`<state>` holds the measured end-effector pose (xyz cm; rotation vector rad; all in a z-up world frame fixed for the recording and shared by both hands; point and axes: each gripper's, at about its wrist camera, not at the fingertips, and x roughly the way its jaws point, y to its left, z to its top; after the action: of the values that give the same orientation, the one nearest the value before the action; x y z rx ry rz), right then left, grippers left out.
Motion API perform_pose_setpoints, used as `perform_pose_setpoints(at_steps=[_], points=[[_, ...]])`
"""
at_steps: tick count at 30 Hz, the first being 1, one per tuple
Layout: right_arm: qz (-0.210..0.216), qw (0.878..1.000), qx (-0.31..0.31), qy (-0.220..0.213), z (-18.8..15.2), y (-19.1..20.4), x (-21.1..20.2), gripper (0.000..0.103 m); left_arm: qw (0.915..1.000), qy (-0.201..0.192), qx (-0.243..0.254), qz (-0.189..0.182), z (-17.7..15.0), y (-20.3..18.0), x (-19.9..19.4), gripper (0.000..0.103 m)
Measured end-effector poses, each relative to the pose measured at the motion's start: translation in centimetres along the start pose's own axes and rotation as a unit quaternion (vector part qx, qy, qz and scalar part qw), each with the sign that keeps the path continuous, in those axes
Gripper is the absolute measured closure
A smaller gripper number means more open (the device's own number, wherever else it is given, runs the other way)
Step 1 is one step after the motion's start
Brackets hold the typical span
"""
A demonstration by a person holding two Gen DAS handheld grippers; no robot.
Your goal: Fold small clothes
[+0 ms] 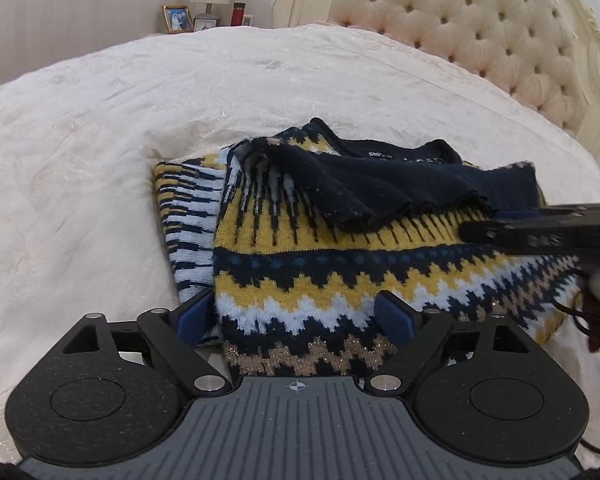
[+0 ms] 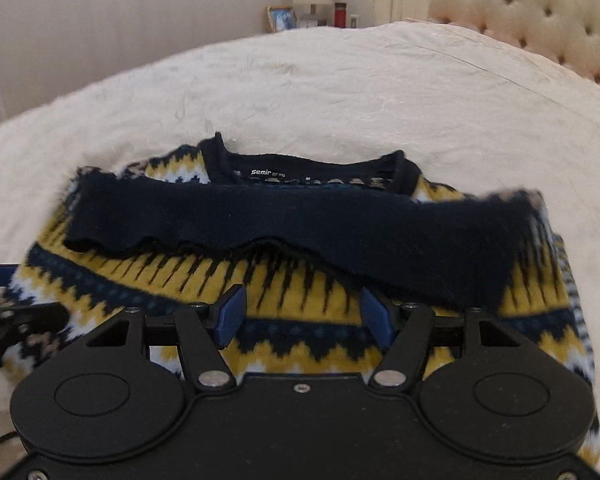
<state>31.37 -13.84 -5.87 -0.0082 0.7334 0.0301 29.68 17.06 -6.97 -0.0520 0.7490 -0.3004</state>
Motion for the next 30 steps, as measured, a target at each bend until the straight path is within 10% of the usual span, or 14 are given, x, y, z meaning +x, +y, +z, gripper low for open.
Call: perform_pose_setpoints(at_steps=[16, 30], points=[[-0.023, 0.993, 0.103, -0.058, 6.7, -4.0, 1.3, 0.036, 0.9994, 0.008, -0.023, -0.025, 0.7, 0.9, -0.2, 0.012], [0.035, 0.993, -0.112, 0.022, 1.7, 5.5, 1.1, 0.036, 0.9961, -0.043, -0.071, -0.031, 2.5, 2.3, -2.8, 0.012]])
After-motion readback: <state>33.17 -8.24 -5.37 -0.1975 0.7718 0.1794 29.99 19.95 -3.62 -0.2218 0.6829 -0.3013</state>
